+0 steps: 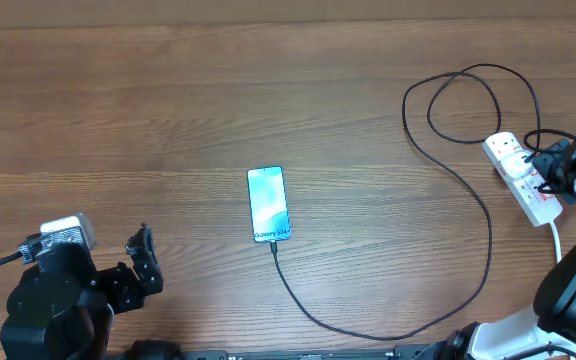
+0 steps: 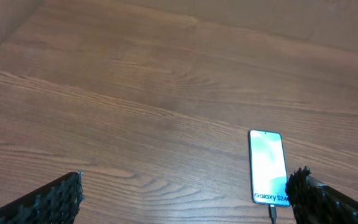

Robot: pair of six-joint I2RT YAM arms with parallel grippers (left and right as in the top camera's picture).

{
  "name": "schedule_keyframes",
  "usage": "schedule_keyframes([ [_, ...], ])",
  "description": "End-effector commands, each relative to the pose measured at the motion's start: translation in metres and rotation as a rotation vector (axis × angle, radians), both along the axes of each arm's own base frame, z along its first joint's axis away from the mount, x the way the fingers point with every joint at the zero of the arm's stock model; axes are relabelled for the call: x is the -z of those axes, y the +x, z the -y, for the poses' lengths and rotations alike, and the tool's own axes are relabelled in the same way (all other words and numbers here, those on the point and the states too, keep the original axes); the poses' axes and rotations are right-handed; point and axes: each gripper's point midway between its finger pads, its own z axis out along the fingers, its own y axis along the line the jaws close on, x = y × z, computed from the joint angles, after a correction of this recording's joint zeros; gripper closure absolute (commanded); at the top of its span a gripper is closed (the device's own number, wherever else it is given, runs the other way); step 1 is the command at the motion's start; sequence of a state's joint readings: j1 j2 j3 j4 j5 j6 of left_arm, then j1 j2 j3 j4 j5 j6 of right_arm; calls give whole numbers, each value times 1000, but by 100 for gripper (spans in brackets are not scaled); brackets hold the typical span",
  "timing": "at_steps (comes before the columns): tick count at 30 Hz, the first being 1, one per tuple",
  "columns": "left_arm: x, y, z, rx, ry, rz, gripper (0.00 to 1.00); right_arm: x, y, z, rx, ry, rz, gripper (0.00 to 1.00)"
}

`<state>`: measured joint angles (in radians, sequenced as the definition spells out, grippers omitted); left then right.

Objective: Plug charger to phone and switch on socket

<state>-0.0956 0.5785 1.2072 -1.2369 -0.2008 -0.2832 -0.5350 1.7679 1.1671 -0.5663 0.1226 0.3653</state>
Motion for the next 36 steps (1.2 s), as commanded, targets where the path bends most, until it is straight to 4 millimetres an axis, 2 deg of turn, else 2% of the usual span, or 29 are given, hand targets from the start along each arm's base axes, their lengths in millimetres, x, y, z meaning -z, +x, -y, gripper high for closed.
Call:
schedule_keyframes([
  [1, -3, -5, -4, -25, 3, 9, 1, 3, 15, -6, -71, 27, 30, 96],
  [10, -1, -7, -5, -25, 4, -2, 1, 0, 23, -9, -92, 13, 48, 96],
  [19, -1, -7, -4, -25, 4, -3, 1, 7, 26, -23, -128, 17, 38, 96],
  [29, -1, -7, -5, -25, 4, -3, 0, 10, 16, -10, -81, -49, -5, 96],
  [36, 0, -7, -5, -25, 5, -8, 0, 24, 9, -16, -86, -34, -28, 96],
])
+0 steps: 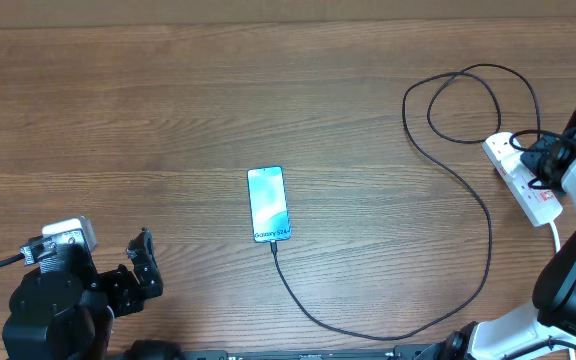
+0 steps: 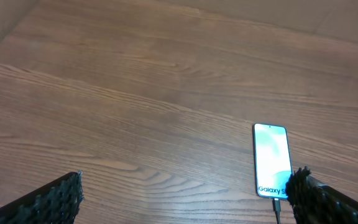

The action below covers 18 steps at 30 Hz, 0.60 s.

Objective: Plug charger to phone and switch on socket

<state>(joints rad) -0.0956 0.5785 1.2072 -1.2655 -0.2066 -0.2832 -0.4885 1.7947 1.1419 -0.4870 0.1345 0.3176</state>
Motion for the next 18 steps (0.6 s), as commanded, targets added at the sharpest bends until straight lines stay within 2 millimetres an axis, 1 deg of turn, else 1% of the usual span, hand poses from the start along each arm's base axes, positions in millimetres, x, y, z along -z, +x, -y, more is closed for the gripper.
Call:
schedule_keyframes([
  [1, -5, -4, -3, -20, 0, 16, 1, 16, -8, -5, -2, 5, -35, 96],
  [5, -3, -5, -3, -20, 0, 10, 0, 22, -7, -9, -12, 28, -40, 96],
  [14, -3, -5, -3, -17, -2, 6, 1, 19, 2, -7, -19, 19, 2, 96],
  [18, -2, -6, -3, -17, -1, 3, 1, 24, 3, -7, -21, 24, 0, 96],
])
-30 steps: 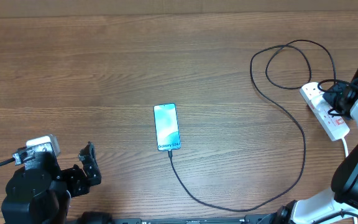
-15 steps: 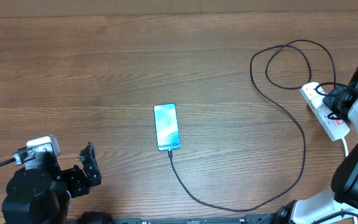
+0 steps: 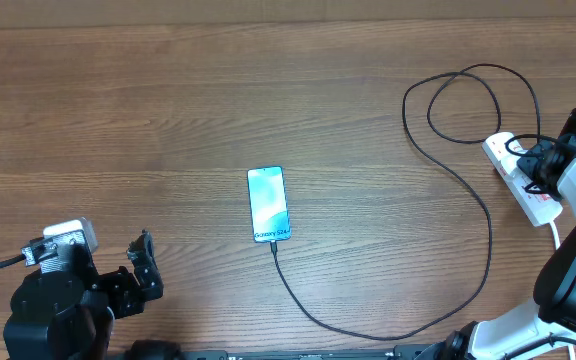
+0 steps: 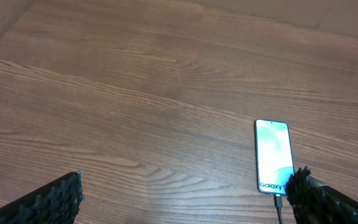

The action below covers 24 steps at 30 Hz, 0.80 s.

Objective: Plug charger to phone and switch on socket

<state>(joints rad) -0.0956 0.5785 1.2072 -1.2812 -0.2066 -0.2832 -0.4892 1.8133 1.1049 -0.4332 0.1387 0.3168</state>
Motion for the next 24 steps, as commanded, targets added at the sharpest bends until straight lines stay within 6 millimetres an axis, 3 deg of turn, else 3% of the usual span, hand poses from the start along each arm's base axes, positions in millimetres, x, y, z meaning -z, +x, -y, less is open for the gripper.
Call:
schedule_keyframes([
  [1, -5, -3, -3, -17, -3, 18, 1, 13, 5, -7, -23, 29, -2, 96],
  [6, -5, -3, -3, -17, -3, 18, 1, 26, 7, -18, -49, 86, -13, 96],
  [15, -5, -3, -3, -17, -3, 18, 0, 28, 9, -30, -77, 102, -20, 96],
  [24, -5, -3, -3, -17, -3, 18, 1, 30, 17, -61, -162, 112, -46, 96],
])
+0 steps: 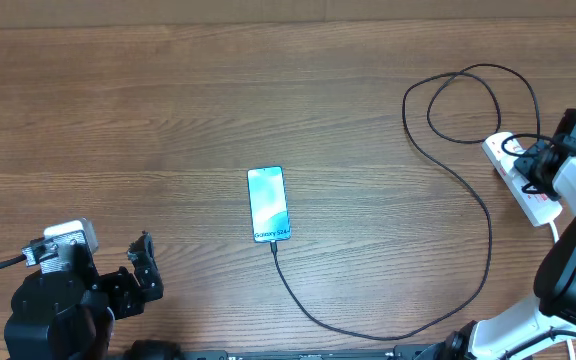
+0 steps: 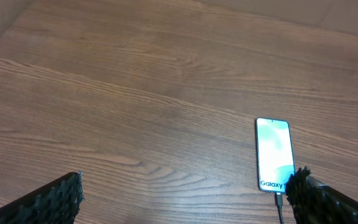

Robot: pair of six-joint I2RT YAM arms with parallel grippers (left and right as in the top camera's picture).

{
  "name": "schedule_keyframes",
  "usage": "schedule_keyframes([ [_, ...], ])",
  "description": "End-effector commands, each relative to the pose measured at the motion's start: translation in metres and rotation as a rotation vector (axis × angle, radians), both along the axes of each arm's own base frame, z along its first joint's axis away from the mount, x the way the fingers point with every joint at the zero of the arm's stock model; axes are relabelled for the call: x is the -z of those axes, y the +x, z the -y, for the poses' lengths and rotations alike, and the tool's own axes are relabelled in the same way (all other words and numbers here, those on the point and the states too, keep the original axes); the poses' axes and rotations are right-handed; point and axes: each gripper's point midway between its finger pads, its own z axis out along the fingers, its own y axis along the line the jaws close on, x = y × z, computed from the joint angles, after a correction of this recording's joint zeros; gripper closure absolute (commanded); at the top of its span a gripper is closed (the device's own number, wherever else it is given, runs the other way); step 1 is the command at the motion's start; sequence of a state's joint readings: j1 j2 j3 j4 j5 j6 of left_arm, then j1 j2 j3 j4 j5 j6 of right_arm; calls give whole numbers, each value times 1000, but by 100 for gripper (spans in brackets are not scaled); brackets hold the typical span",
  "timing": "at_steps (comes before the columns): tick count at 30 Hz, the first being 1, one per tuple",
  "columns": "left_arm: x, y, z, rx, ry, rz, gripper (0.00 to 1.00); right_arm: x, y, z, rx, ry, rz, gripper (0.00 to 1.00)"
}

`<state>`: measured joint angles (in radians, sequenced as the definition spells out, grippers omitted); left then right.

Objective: Plug charger to phone and switch on socket

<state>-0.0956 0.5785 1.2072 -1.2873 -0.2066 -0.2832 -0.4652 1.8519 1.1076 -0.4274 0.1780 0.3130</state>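
The phone (image 1: 269,203) lies face up at mid-table with its screen lit, also seen in the left wrist view (image 2: 274,153). A black charger cable (image 1: 488,235) is plugged into its near end and runs in a long curve to the white socket strip (image 1: 526,190) at the right edge. My right gripper (image 1: 534,163) sits over the strip's far half; its jaws are too small and dark to read. At the near left corner my left gripper (image 2: 185,200) stands open with nothing between its fingers (image 2: 55,200), well left of the phone.
The cable forms a loop (image 1: 468,100) on the wood behind the strip. A white lead (image 1: 556,240) leaves the strip's near end beside the right arm. The wooden table (image 1: 118,110) shows nothing else on it.
My right gripper has shifted very slightly over the far part of the socket strip. The left arm, the phone and the cable have not moved.
Throughout, the phone lay lit with the cable plugged in. At first my right gripper was over the middle of the strip, then nearer its far end, where it stays now. My left arm drew back a little toward the near edge, staying open.
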Motion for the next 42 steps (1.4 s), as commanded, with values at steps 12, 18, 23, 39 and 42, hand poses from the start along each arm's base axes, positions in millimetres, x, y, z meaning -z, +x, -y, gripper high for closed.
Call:
schedule_keyframes([
  [12, -6, -3, -2, -17, -3, 24, 0, 26, -3, -76, -132, 185, -97, 96],
  [18, -6, -3, -3, -17, -3, 24, 0, 20, -27, -70, -2, 167, -164, 96],
  [23, -6, -3, -3, -17, -3, 27, 1, -7, -31, -72, 33, 154, -124, 96],
  [39, -41, -87, -10, -17, -43, 415, 0, -85, -4, -163, -263, 115, 54, 96],
  [42, -43, -107, -12, -17, -51, 496, 1, -86, -4, -183, -315, 181, 62, 96],
])
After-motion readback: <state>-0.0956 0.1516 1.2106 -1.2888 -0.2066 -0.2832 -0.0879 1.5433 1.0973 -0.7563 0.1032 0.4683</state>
